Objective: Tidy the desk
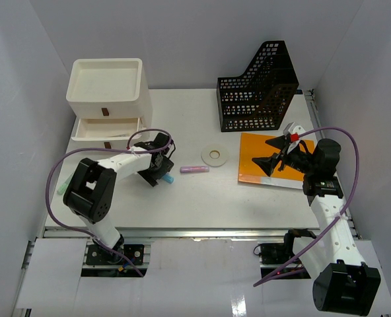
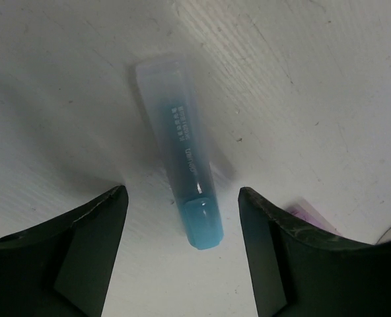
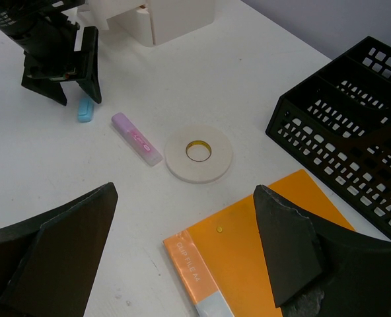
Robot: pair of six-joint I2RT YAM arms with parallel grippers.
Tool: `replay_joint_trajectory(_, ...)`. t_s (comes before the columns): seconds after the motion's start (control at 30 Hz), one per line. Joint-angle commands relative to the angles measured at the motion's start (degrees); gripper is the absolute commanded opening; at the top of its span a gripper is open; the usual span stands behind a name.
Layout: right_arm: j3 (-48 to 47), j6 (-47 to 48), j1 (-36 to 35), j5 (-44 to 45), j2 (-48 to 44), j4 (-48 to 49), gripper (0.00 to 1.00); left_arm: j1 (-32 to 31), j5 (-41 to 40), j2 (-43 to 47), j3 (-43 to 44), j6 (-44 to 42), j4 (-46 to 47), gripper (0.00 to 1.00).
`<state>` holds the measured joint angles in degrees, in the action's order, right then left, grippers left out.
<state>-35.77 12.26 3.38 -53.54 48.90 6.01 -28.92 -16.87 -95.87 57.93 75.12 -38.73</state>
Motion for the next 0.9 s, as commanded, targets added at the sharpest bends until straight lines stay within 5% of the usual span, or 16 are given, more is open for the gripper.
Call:
replay_joint_trajectory(0.0,-0.17,0.49,0.31,-0.34,-0.47,0.13,0.9,-0.44,-1.4,-4.83,2.63,-0.18,-1.07,0.73)
replay_joint_trajectory(0.17,-0.18,0.57,0.31,-0.34,-0.56,-0.03,0.9,-0.44,-0.72,-7.38,1.95,-0.85,-0.66,0.63)
replay_joint_trajectory(0.47,-0.18,0.92,0.4,-0.94,-1.16,-0.12,0.9,-2.77,-2.83,-4.62,-0.47,-4.69,-0.03,0.21)
replay_joint_trajectory(0.87,0.04,0.97,0.67,-2.24,-1.28,0.01,0.9,-7.38,-6.34,15.53,2.64,-9.71,1.26,0.09)
